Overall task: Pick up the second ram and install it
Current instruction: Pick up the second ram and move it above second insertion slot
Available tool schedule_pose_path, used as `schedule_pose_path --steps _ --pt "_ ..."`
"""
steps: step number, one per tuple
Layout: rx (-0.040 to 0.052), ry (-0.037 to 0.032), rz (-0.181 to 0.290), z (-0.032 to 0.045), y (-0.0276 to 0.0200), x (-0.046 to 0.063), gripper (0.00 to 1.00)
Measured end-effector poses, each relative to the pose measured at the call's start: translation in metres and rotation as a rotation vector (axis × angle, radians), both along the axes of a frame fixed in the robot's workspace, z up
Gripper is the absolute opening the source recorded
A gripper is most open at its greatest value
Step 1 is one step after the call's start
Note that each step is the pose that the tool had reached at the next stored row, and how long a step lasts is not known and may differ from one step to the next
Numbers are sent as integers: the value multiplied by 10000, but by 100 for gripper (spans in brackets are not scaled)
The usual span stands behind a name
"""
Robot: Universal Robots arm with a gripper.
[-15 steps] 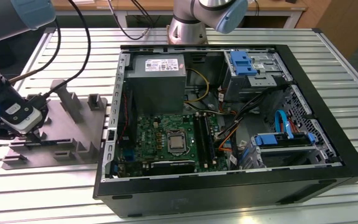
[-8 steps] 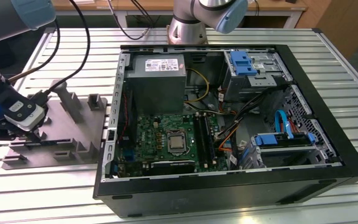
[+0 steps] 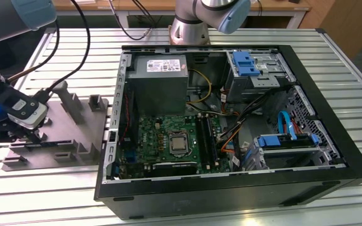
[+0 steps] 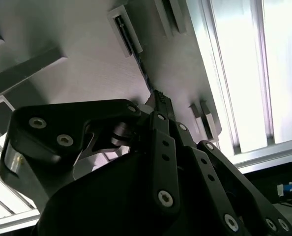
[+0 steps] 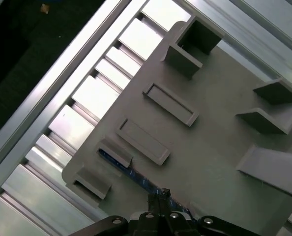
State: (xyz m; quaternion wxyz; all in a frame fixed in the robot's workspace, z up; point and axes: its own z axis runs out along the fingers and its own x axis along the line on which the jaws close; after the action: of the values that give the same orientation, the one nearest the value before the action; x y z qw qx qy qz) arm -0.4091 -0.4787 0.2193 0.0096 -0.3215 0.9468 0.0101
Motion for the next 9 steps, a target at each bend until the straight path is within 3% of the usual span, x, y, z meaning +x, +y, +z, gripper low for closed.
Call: schedule_pose_path --steps 9 --pt "0 1 913 0 0 0 11"
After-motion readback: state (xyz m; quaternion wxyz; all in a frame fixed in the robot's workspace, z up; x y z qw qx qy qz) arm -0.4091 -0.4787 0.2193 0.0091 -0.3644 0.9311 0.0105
